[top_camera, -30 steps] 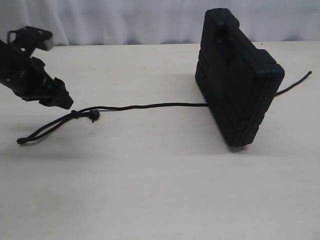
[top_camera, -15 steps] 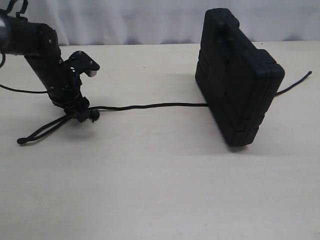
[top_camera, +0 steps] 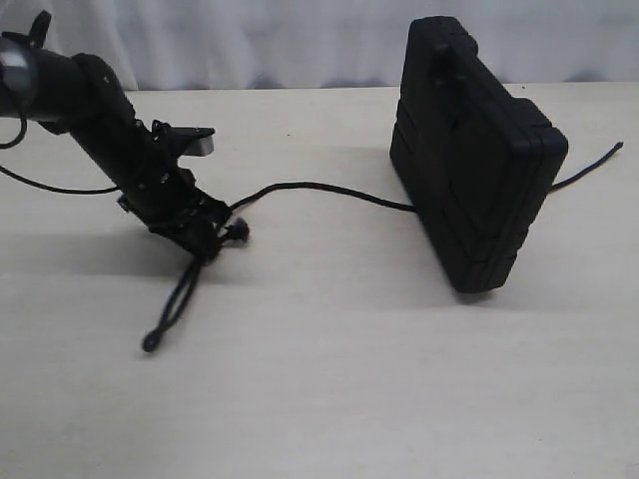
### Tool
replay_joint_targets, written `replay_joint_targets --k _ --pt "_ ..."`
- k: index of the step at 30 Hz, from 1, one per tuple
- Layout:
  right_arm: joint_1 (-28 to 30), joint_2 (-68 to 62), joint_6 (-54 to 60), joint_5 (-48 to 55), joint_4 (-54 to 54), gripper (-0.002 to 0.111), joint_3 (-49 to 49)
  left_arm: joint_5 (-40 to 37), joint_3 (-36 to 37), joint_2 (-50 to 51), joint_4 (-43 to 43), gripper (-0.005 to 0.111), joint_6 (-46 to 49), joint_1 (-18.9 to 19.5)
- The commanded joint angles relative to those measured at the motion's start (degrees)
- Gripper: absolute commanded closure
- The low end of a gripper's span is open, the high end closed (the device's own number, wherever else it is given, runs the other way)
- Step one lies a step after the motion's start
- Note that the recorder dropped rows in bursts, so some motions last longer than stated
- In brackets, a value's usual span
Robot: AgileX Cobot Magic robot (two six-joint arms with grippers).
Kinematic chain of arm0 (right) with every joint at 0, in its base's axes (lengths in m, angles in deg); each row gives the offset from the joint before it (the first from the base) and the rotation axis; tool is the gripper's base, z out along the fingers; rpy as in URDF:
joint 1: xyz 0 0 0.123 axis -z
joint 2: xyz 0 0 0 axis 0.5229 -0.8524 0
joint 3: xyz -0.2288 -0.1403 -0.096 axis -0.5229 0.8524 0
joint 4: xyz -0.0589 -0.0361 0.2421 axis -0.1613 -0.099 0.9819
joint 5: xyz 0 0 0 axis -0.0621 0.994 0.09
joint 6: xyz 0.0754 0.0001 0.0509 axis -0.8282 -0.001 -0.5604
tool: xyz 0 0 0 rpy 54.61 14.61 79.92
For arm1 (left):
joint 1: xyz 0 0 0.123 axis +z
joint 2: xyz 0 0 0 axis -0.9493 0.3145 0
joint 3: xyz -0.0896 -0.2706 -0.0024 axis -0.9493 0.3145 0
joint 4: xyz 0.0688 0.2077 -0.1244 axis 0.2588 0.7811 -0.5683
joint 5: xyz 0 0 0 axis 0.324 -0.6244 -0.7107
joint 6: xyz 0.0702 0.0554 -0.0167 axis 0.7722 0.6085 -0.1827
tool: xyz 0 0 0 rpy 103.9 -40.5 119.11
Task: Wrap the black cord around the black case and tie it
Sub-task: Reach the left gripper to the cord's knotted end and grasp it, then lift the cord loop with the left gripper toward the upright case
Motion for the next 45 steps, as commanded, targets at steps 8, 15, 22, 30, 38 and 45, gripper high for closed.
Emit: replay_joint_targets --k 8,15,22,30,38,45 --pt "0.11 0.21 0.41 -0.15 0.23 0.104 0.18 -3.41 0.19 1.11 -19.93 0.043 6.18 -8.50" --pt "0.11 0.21 0.41 -0.15 0.23 0.104 0.18 -8.61 -1.25 -0.58 -21.19 0.039 17.57 -9.39" --pt "0.11 0.21 0.41 -0.02 0.23 0.104 0.18 -13.80 -8.45 -8.10 3.75 0.040 27.42 -8.96" --pt "0.11 0.21 0.41 0.70 1.58 0.104 0.18 0.32 -1.92 -6.46 13.53 0.040 65.10 -18.87" --pt "0.11 0.21 0.41 0.47 1.55 0.104 0.18 6.71 -0.38 -3.09 17.32 0.040 66.00 -20.41" --pt "0.11 0.21 0.41 0.56 1.99 0.104 0.18 13.16 -0.38 -1.46 10.93 0.040 66.79 -20.74"
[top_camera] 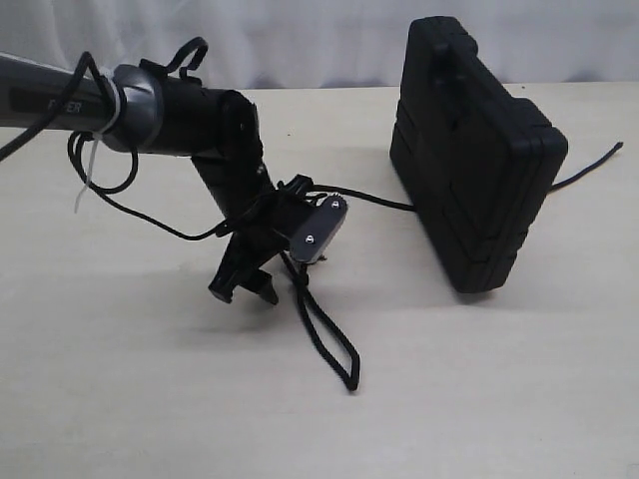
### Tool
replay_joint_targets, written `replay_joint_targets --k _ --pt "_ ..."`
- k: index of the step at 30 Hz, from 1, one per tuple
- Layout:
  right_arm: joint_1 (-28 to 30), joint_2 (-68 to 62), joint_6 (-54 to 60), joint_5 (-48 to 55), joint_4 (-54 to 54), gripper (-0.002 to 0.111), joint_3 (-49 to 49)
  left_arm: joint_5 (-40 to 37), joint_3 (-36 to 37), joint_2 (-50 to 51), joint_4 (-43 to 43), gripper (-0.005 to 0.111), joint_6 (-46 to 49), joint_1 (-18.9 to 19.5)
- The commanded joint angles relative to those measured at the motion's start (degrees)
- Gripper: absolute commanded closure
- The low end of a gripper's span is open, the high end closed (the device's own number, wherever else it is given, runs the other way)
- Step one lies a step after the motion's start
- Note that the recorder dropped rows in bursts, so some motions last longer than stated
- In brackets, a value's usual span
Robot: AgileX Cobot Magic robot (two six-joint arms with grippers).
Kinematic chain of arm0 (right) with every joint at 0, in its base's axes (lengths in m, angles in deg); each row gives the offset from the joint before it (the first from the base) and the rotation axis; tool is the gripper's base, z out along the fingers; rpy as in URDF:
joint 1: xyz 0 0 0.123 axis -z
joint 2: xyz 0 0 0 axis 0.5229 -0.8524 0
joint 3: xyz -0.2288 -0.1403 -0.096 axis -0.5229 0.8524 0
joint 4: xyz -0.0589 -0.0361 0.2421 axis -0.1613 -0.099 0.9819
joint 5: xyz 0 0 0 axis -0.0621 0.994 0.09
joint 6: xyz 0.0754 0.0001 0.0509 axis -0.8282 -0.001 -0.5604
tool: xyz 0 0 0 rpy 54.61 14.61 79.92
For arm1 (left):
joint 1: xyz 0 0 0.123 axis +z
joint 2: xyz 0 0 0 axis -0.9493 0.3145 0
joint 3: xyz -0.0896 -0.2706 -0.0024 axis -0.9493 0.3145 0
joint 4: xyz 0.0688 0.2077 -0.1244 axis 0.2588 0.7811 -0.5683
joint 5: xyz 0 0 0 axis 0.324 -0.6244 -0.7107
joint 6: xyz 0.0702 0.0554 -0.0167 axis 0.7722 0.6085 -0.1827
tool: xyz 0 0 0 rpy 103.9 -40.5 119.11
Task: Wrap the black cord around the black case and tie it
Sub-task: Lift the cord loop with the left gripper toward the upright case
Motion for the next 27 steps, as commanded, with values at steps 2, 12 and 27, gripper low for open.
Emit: replay_joint_targets --k 2,12,27 --pt "0.11 0.21 0.41 -0.23 0.06 0.104 0.18 4.01 0.07 1.12 -6.89 0.040 3.35 -0.71" --pt "0.11 0.21 0.41 -0.23 0.06 0.104 0.18 -0.55 0.07 4.38 -6.56 0.073 5.75 -0.71" --pt "0.11 0.21 0.41 -0.23 0.06 0.104 0.18 -0.33 0.07 2.01 -5.62 0.107 -16.78 -0.59"
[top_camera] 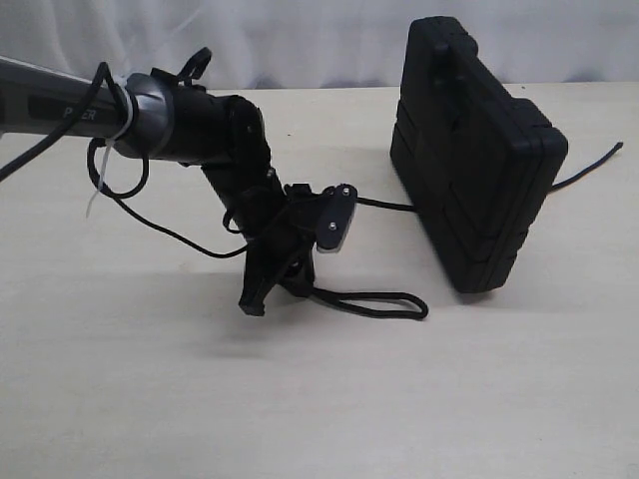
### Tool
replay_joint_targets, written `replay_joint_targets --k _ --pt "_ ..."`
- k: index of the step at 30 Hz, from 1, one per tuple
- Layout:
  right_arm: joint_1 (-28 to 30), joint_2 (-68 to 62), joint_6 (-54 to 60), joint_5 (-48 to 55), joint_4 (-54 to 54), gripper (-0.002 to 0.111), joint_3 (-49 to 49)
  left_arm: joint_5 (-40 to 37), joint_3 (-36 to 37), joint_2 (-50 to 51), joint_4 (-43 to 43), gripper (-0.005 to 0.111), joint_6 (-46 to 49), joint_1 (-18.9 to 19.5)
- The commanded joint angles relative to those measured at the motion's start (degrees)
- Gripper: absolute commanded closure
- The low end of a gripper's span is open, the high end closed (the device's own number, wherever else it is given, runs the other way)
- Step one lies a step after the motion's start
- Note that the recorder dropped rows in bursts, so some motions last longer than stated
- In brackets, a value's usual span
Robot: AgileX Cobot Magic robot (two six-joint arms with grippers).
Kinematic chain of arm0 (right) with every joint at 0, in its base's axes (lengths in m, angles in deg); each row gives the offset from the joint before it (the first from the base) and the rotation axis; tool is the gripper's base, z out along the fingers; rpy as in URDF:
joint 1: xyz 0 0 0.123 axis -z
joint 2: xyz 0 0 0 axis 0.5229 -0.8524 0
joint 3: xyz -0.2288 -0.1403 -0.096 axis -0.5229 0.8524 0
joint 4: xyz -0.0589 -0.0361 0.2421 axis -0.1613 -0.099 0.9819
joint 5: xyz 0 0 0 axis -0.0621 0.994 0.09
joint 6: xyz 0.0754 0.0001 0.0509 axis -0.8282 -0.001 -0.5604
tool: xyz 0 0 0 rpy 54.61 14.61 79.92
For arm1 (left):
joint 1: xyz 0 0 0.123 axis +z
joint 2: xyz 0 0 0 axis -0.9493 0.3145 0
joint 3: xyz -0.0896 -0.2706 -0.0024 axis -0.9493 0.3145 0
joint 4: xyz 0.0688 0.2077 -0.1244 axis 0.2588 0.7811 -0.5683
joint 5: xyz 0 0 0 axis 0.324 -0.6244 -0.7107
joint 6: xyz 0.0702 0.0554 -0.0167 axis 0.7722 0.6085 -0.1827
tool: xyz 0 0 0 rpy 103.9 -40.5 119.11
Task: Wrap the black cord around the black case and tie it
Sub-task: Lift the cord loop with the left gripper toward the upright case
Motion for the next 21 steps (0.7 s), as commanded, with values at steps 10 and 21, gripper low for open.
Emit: replay_joint_targets --k 10,21 --pt "0.11 0.21 0.41 -0.01 0.06 0.104 0.18 -0.13 0.74 -9.32 1.10 0.107 -12.17 2.87" --pt "0.11 0.21 0.41 0.12 0.06 0.104 0.18 10.27 0.74 -11.78 -21.43 0.107 -16.51 9.57"
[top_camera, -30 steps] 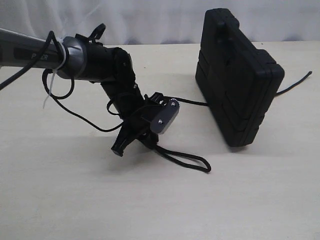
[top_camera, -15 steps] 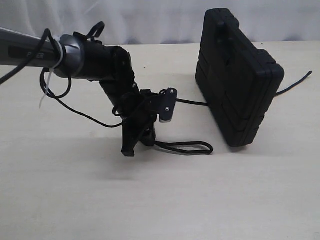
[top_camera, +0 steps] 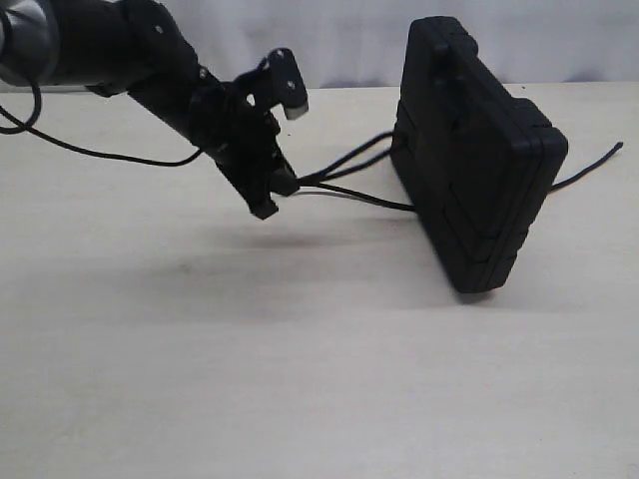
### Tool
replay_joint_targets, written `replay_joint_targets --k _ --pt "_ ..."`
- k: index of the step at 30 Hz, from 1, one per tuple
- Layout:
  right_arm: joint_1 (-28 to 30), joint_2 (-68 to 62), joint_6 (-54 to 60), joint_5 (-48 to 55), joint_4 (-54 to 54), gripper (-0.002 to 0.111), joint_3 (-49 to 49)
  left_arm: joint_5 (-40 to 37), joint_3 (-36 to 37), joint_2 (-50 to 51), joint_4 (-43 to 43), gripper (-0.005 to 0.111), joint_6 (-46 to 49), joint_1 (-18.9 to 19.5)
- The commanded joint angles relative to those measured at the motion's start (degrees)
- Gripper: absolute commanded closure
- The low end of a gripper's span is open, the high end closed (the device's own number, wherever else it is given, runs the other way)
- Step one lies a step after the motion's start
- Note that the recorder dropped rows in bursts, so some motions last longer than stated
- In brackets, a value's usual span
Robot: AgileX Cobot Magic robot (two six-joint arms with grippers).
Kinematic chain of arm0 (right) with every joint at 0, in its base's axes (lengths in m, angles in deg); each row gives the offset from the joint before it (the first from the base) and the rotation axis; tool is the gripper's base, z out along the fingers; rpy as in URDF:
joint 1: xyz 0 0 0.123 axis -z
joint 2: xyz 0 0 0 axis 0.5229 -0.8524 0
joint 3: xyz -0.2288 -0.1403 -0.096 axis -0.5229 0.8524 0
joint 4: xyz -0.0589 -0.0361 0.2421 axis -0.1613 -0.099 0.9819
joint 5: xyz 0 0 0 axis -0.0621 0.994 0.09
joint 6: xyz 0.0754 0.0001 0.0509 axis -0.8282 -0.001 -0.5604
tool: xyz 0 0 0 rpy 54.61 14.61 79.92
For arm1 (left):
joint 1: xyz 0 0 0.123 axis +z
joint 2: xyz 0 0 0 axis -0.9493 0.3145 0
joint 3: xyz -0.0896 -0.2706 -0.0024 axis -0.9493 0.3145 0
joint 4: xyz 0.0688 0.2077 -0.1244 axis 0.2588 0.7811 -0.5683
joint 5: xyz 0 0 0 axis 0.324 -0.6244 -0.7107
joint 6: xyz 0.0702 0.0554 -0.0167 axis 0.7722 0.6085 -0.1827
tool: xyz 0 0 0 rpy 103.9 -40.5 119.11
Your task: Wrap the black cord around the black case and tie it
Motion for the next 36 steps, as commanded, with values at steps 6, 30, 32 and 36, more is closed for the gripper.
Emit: replay_joint_targets --k 6,30,32,36 --pt "0.11 0.21 0.41 0.12 0.06 0.104 0.18 5.76 0.10 -0.66 -11.78 0.107 4.41 -0.19" --pt "0.11 -9.44 -0.84 -4.80 -3.43 0.104 -0.55 -3.46 -9.30 0.11 -7.52 0.107 -1.39 -1.87" --pt "0.11 -16.30 -2.48 -1.16 -3.43 0.104 -3.13 -4.46 -10.24 0.11 -4.35 0.107 -4.69 -1.87" --pt "0.11 -30.34 -2.70 5.60 -4.49 0.104 -12.87 -6.93 -10.89 0.11 6.19 0.107 -12.00 -1.87"
